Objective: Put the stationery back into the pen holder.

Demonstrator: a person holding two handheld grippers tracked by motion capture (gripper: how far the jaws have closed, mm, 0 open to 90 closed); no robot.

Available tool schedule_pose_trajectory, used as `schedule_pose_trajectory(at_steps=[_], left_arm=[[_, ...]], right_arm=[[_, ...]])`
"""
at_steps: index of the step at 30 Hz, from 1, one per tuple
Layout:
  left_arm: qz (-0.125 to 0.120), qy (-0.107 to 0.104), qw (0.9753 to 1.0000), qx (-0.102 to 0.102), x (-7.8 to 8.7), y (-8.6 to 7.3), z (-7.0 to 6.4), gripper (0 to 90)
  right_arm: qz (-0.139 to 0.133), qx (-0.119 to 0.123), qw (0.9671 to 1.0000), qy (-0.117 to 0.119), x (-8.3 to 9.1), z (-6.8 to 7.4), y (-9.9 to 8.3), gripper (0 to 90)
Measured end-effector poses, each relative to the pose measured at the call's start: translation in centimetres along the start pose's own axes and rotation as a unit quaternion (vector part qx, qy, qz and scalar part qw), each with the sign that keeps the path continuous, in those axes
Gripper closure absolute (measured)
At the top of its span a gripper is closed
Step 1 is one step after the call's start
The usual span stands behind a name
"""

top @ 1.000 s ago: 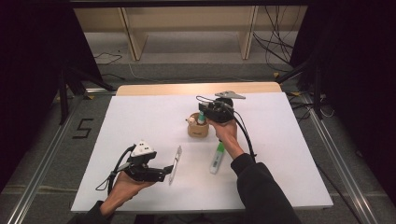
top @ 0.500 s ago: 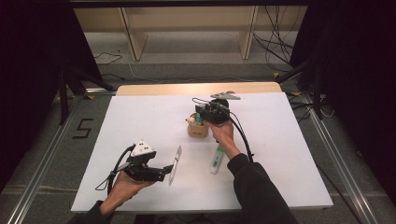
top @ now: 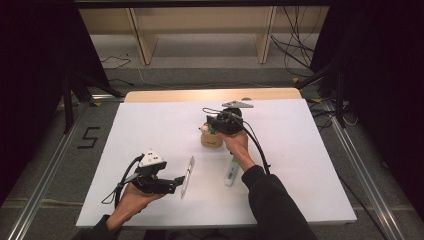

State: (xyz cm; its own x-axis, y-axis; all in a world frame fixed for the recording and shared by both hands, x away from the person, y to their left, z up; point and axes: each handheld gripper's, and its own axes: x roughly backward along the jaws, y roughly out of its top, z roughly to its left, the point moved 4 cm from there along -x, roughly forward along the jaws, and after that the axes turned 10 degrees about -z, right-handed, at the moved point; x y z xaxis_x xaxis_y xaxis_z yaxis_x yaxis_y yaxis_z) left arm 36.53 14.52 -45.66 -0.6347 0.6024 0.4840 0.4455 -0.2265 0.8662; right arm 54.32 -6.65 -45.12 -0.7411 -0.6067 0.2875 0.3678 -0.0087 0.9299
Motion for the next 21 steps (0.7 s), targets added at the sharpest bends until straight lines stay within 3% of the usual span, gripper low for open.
schedule_pose_trajectory(at_steps=[10,21], left_arm=[[0.000,0.000,1.0000,-0.001,0.0,0.0,-0.1,15.8],[0.001,0.001,1.0000,-0.001,0.0,0.0,0.0,15.8]], right_arm=[[-0.045,0.008,0.9984,0.032,2.0,0.3,2.5,50.1],[-0.035,0.018,0.9981,0.046,5.1,0.0,3.7,36.1]])
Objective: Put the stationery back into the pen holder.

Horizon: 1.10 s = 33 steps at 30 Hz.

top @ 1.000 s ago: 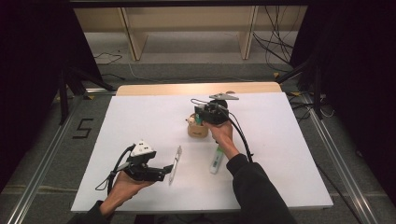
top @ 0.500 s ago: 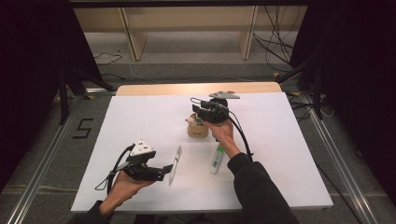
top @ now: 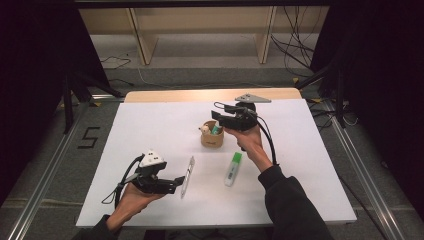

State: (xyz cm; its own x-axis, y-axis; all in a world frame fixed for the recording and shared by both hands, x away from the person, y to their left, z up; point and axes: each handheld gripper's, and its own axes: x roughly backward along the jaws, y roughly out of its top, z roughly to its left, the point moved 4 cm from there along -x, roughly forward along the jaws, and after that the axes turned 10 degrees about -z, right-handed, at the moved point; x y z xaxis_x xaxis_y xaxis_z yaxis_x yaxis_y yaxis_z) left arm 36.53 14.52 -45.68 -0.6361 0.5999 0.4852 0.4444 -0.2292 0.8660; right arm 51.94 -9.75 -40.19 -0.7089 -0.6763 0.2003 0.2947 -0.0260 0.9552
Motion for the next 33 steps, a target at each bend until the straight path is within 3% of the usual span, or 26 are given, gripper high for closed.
schedule_pose_trajectory(at_steps=[6,17,24,33], left_arm=[[-0.003,0.002,1.0000,0.001,0.1,0.1,0.1,15.8],[-0.003,0.006,1.0000,0.002,0.2,0.1,0.2,15.8],[-0.008,0.007,0.9999,0.003,0.3,0.2,0.2,15.7],[-0.011,0.006,0.9999,0.002,0.3,0.3,0.1,15.7]], right_arm=[[0.013,0.007,0.9999,0.002,1.8,0.1,0.1,30.9],[0.034,0.013,0.9993,0.006,4.3,-0.1,-1.7,29.6],[0.051,0.008,0.9987,0.003,5.3,-0.5,-3.5,28.0],[0.078,0.023,0.9966,0.004,6.2,-0.4,-5.0,28.0]])
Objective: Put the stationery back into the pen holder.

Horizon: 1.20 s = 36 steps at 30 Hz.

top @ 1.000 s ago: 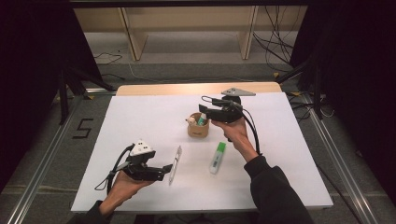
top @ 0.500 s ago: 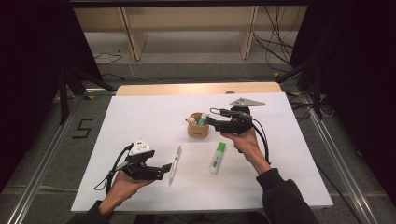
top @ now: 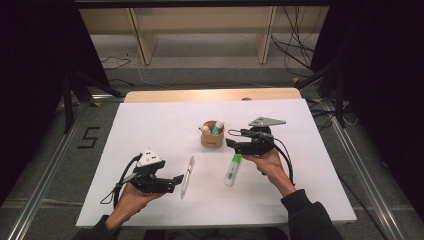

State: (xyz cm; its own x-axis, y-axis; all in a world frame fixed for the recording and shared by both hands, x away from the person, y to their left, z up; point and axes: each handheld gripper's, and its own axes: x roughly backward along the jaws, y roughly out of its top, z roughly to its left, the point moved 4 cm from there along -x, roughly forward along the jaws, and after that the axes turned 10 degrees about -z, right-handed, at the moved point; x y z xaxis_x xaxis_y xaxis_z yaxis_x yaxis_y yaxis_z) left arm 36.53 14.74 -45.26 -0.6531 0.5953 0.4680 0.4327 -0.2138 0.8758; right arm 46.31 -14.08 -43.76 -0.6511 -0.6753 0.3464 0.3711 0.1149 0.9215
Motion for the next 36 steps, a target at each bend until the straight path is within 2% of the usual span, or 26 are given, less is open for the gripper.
schedule_pose_trajectory(at_steps=[7,12,14,16,20,24,28,36], left_arm=[[-0.002,-0.001,1.0000,-0.002,0.1,0.0,0.0,15.7],[-0.007,-0.002,1.0000,-0.002,0.2,0.2,0.0,15.7],[-0.007,-0.002,1.0000,-0.002,0.3,0.2,0.0,15.7],[-0.009,-0.004,1.0000,-0.001,0.3,0.2,0.0,15.7],[-0.010,-0.004,0.9999,-0.002,0.3,0.2,0.0,15.7],[-0.011,-0.006,0.9999,0.002,0.3,0.2,-0.1,15.7],[-0.011,-0.006,0.9999,-0.001,0.3,0.2,-0.1,15.7],[-0.011,-0.006,0.9999,-0.001,0.2,0.1,-0.1,15.7]], right_arm=[[0.018,0.013,0.9997,0.008,-0.5,0.2,-1.0,40.4],[0.037,0.021,0.9991,0.007,-0.9,0.0,-1.9,62.0],[0.046,0.034,0.9984,0.006,-1.1,0.0,-2.3,71.0],[0.060,0.044,0.9972,0.006,-1.3,0.1,-2.7,77.8],[0.079,0.049,0.9957,0.002,-1.9,0.0,-3.5,88.6],[0.107,0.050,0.9930,-0.007,-2.9,-0.6,-4.6,90.0],[0.122,0.047,0.9913,-0.013,-3.7,-0.8,-5.2,90.0],[0.134,0.049,0.9895,-0.020,-3.9,-1.2,-5.5,90.0]])
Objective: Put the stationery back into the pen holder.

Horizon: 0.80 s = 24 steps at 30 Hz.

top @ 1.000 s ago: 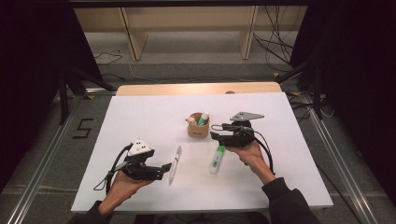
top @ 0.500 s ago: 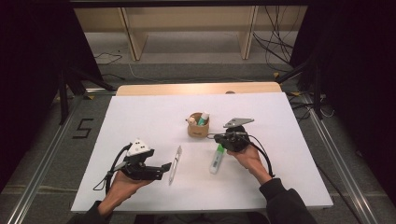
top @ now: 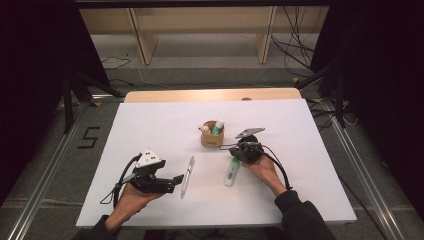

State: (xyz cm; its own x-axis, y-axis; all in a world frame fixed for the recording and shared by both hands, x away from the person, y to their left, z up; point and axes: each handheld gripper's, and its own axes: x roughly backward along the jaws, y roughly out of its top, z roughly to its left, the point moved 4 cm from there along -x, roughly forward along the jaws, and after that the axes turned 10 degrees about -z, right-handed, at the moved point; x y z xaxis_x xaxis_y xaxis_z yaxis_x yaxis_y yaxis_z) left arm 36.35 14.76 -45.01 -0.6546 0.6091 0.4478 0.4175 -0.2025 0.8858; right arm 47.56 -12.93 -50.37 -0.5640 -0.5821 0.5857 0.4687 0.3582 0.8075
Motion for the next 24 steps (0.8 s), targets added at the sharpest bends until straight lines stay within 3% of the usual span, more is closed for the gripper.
schedule_pose_trajectory(at_steps=[16,24], left_arm=[[0.003,-0.001,1.0000,-0.004,0.0,0.0,-0.1,15.7],[0.002,-0.001,1.0000,-0.003,0.0,0.0,0.0,15.7]], right_arm=[[0.012,0.004,0.9999,-0.002,-0.1,0.1,-0.2,90.0],[0.028,0.008,0.9995,-0.010,0.8,-0.2,-0.8,90.0]])
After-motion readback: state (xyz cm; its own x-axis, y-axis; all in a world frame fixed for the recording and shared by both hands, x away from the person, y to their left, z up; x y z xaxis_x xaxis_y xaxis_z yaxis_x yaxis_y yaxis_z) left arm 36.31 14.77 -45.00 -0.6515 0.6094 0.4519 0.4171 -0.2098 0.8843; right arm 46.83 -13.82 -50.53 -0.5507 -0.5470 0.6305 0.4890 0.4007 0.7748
